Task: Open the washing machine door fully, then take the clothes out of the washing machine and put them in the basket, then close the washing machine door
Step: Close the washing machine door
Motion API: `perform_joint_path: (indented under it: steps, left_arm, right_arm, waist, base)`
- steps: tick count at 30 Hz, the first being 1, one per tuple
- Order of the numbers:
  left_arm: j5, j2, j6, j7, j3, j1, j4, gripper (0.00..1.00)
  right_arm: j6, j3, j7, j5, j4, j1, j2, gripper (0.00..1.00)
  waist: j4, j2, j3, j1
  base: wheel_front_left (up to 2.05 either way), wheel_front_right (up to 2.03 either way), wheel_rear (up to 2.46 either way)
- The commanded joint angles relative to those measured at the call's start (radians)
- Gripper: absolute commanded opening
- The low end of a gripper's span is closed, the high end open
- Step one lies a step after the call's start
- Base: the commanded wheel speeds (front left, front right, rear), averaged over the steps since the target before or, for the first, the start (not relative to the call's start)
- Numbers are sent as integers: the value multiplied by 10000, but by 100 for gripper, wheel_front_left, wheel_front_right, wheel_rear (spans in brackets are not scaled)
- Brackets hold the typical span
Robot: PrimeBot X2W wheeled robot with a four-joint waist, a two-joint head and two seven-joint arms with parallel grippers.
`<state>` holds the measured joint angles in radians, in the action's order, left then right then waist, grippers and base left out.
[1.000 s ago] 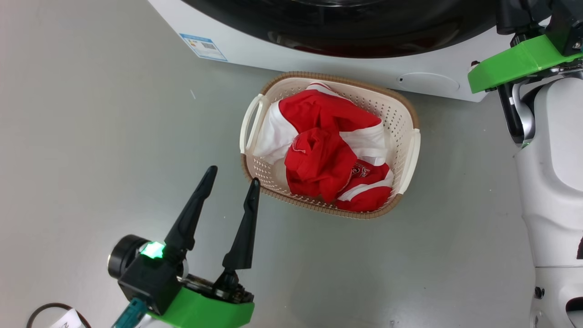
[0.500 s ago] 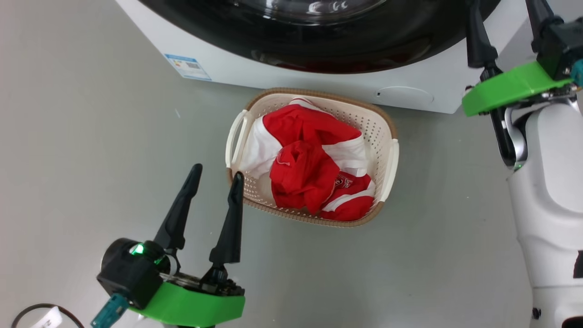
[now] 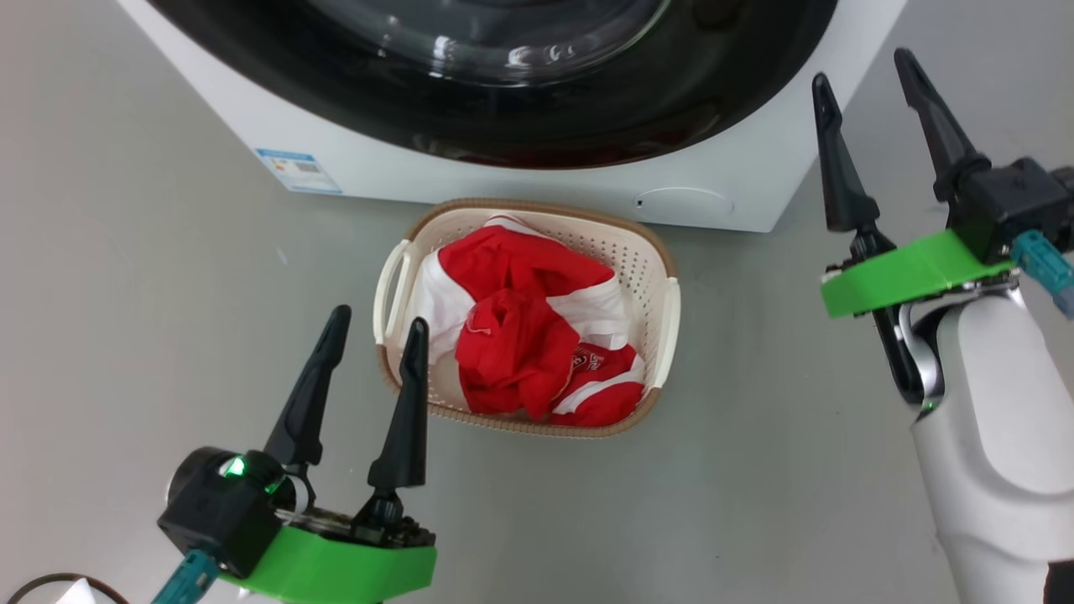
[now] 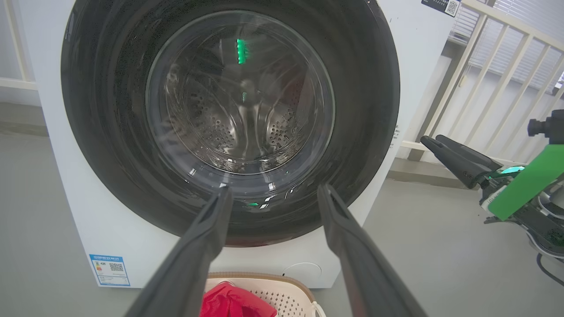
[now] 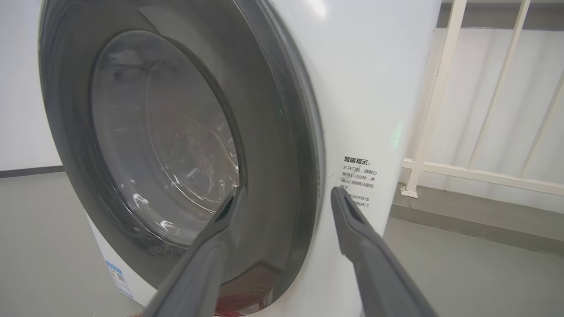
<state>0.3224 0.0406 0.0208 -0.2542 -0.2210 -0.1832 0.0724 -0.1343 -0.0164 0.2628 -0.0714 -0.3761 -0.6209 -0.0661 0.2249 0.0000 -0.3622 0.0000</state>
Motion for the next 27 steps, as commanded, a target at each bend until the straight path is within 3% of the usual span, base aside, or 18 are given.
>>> perform_joint_path:
  steps: [1,16,27]
  left_arm:
    - [-164,97,-54,-76,408,70,318,100]
    - [-629,97,-92,-76,846,463,265,100]
    - [-899,97,-42,-76,1052,945,-44,100]
  right_arm:
    - [36,183,-10,-129,444,343,156,100]
    - [36,-122,-10,-494,1832,2559,158,100]
    - [36,-227,-10,-537,2403,4041,158,100]
  waist:
    - [-258,0,244,0]
    - [-1270,0,1341,0]
    - [-1566,0,2232,0]
  base:
    - [0,0,0]
    - [0,0,0]
    - [0,0,0]
